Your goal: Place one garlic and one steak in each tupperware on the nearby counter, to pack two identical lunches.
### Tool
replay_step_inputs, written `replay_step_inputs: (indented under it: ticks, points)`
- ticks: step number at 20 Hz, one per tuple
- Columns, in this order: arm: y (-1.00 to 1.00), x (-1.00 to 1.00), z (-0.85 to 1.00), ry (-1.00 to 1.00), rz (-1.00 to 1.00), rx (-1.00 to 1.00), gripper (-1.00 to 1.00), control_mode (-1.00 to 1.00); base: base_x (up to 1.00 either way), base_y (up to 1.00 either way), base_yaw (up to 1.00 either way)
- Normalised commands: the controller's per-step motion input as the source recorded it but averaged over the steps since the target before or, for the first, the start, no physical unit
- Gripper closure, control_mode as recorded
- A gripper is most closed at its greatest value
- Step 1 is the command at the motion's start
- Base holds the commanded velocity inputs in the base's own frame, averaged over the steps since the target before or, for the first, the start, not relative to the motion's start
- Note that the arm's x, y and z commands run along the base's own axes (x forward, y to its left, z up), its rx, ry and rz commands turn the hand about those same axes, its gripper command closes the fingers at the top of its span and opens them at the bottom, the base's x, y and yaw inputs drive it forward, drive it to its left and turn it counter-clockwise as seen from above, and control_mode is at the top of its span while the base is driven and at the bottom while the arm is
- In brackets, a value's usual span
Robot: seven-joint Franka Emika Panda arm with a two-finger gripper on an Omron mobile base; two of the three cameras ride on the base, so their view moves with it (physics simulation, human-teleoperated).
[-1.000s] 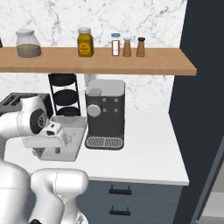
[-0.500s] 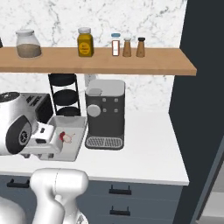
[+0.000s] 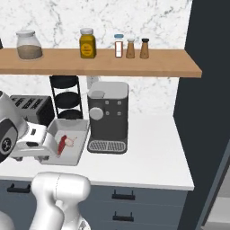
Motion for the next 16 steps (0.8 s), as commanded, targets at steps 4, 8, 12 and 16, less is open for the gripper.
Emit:
replay_step_inputs:
  ticks: [4,8,12,16]
  points:
    - [-0.04,-0.18,0.00,-0.01,-0.02,0.00,-1.00,1.00,-0.47,-0.25,-0.11]
    - [0.00,0.00,0.00,0.00,0.00,0.00,-1.00,1.00,-0.96,-0.60,-0.35]
    - [0.00,0.00,0.00,0.00,0.00,0.00,-1.00,1.00,-0.53,-0.82,-0.36]
    - [0.00,0.00,0.00,0.00,0.00,0.00,-1.00,1.00,-0.02,-1.00,-0.40]
